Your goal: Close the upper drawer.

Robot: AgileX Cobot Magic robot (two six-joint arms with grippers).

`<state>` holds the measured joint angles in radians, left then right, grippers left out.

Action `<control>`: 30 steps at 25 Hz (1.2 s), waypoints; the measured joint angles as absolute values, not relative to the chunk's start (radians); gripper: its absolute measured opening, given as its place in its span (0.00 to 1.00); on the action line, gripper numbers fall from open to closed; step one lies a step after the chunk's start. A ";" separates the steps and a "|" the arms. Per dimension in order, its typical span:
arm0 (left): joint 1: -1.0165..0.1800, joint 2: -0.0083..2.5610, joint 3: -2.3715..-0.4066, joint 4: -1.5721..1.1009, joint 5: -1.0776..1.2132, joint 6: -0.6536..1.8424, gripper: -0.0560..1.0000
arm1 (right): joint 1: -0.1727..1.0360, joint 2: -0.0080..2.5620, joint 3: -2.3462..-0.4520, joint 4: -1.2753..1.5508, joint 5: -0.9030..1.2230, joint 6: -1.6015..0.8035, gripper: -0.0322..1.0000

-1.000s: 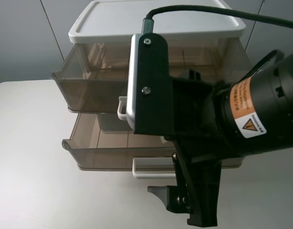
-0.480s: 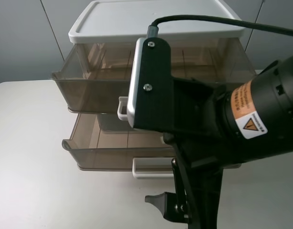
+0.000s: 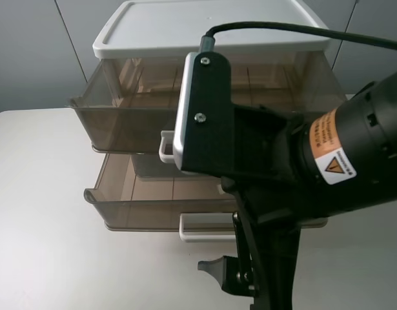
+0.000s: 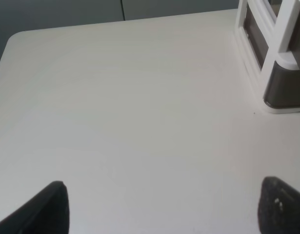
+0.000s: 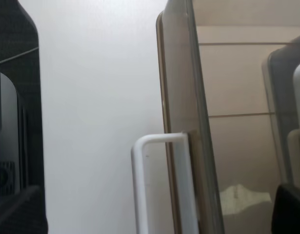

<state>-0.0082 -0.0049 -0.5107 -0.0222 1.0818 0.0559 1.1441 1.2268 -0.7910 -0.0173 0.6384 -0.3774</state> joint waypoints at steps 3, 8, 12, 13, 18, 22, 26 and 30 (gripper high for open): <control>-0.008 -0.005 -0.511 -0.022 1.082 0.056 0.75 | 1.140 1.246 -0.791 -0.015 0.633 -0.392 0.71; -0.008 -0.005 -0.511 -0.022 1.082 0.056 0.75 | 1.137 1.256 -0.791 -0.015 0.621 -0.411 0.71; -0.008 -0.005 -0.511 -0.022 1.082 0.056 0.75 | 1.111 1.258 -0.791 -0.015 0.621 -0.413 0.71; -0.008 -0.005 -0.511 -0.022 1.082 0.056 0.75 | 1.107 1.258 -0.791 -0.015 0.621 -0.413 0.71; -0.008 -0.005 -0.511 -0.022 1.082 0.056 0.75 | 1.097 1.258 -0.791 -0.026 0.621 -0.413 0.71; -0.008 -0.005 -0.511 -0.022 1.082 0.056 0.75 | 1.060 1.258 -0.791 -0.041 0.616 -0.415 0.71; -0.008 -0.005 -0.511 -0.022 1.082 0.056 0.75 | 1.026 1.258 -0.791 -0.066 0.592 -0.417 0.71; -0.008 -0.005 -0.511 -0.022 1.082 0.056 0.75 | 1.022 1.258 -0.791 -0.072 0.559 -0.448 0.71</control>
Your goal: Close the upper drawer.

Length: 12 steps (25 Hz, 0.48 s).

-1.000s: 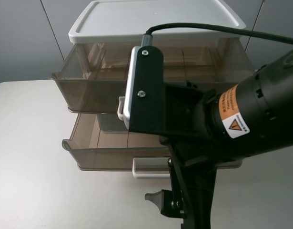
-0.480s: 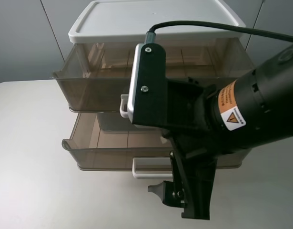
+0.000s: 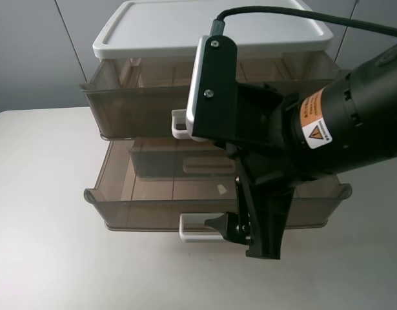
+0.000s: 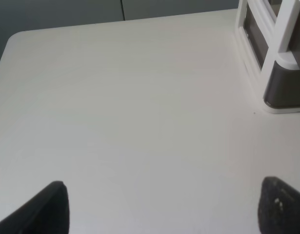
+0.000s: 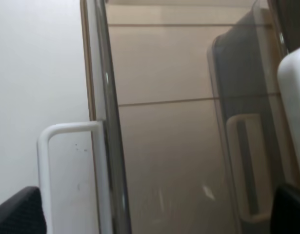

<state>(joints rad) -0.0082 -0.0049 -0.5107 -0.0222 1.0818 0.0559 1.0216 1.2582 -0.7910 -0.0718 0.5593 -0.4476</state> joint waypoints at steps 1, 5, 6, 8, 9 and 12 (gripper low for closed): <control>-0.008 -0.005 -0.511 -0.022 1.082 0.056 0.75 | 1.020 1.260 -0.791 -0.074 0.552 -0.455 0.71; -0.008 -0.005 -0.511 -0.022 1.082 0.056 0.75 | 0.985 1.273 -0.791 -0.076 0.530 -0.464 0.71; -0.008 -0.005 -0.511 -0.022 1.082 0.056 0.75 | 0.975 1.276 -0.791 -0.078 0.528 -0.467 0.71; -0.008 -0.005 -0.511 -0.022 1.082 0.056 0.75 | 0.958 1.280 -0.791 -0.083 0.515 -0.484 0.71; -0.008 -0.005 -0.511 -0.022 1.082 0.056 0.75 | 0.956 1.280 -0.791 -0.085 0.507 -0.491 0.71; -0.008 -0.005 -0.511 -0.022 1.082 0.056 0.75 | 0.955 1.280 -0.791 -0.085 0.489 -0.524 0.71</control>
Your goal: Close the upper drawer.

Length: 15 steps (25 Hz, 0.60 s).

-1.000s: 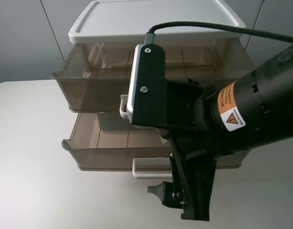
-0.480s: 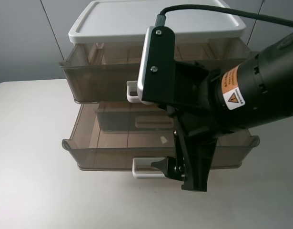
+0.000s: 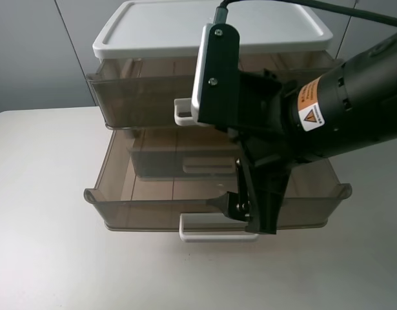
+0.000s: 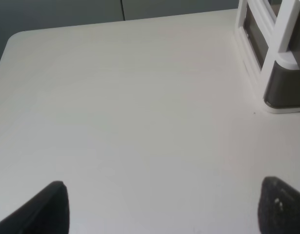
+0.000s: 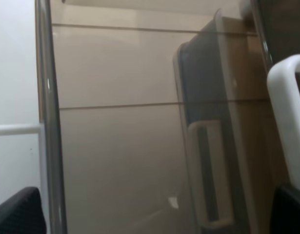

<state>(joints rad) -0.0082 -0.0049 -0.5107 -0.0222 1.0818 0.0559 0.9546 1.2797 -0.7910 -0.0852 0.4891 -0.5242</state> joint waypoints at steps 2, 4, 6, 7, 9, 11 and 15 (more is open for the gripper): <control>-0.008 -0.005 -0.511 -0.022 1.082 0.056 0.75 | 0.955 1.280 -0.791 -0.087 0.467 -0.535 0.71; -0.008 -0.005 -0.511 -0.022 1.082 0.056 0.75 | 0.953 1.280 -0.791 -0.087 0.435 -0.539 0.71; -0.008 -0.005 -0.511 -0.022 1.082 0.056 0.75 | 0.947 1.280 -0.791 -0.087 0.396 -0.548 0.71; -0.008 -0.005 -0.511 -0.022 1.082 0.056 0.75 | 0.938 1.282 -0.791 -0.084 0.377 -0.550 0.71; -0.008 -0.005 -0.511 -0.022 1.082 0.056 0.75 | 0.922 1.295 -0.793 -0.084 0.352 -0.552 0.71; -0.008 -0.005 -0.511 -0.022 1.082 0.056 0.75 | 0.914 1.315 -0.794 -0.084 0.347 -0.554 0.71; -0.008 -0.005 -0.511 -0.022 1.082 0.056 0.75 | 0.910 1.327 -0.795 -0.068 0.328 -0.554 0.71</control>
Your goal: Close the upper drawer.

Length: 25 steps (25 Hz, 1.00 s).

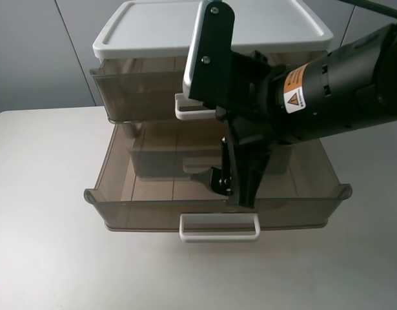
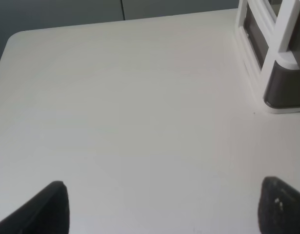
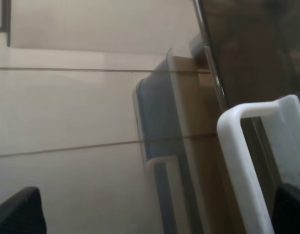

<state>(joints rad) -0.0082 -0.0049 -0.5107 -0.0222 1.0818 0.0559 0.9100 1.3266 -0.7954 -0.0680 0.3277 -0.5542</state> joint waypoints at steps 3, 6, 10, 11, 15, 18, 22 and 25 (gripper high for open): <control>-0.008 -0.005 -0.511 -0.022 1.082 0.056 0.75 | 0.908 1.325 -0.808 -0.060 0.332 -0.554 0.71; -0.008 -0.005 -0.511 -0.022 1.082 0.056 0.75 | 0.908 1.310 -0.825 -0.058 0.345 -0.550 0.71; -0.008 -0.005 -0.511 -0.022 1.082 0.056 0.75 | 0.925 1.284 -0.833 -0.036 0.411 -0.536 0.71; -0.008 -0.005 -0.511 -0.022 1.082 0.056 0.75 | 0.937 1.281 -0.833 -0.032 0.440 -0.536 0.71; -0.008 -0.005 -0.511 -0.022 1.082 0.056 0.75 | 0.983 1.281 -0.833 0.007 0.499 -0.536 0.71; -0.008 -0.005 -0.511 -0.022 1.082 0.056 0.75 | 0.985 1.286 -0.833 0.014 0.499 -0.536 0.71; -0.008 -0.005 -0.511 -0.022 1.082 0.056 0.75 | 0.985 1.323 -0.833 0.014 0.495 -0.541 0.71; -0.008 -0.005 -0.511 -0.022 1.082 0.056 0.75 | 0.979 1.339 -0.833 0.014 0.466 -0.548 0.71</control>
<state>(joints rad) -0.0082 -0.0049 -0.5107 -0.0222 1.0818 0.0559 0.9790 1.3391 -0.8329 0.0139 0.4665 -0.5478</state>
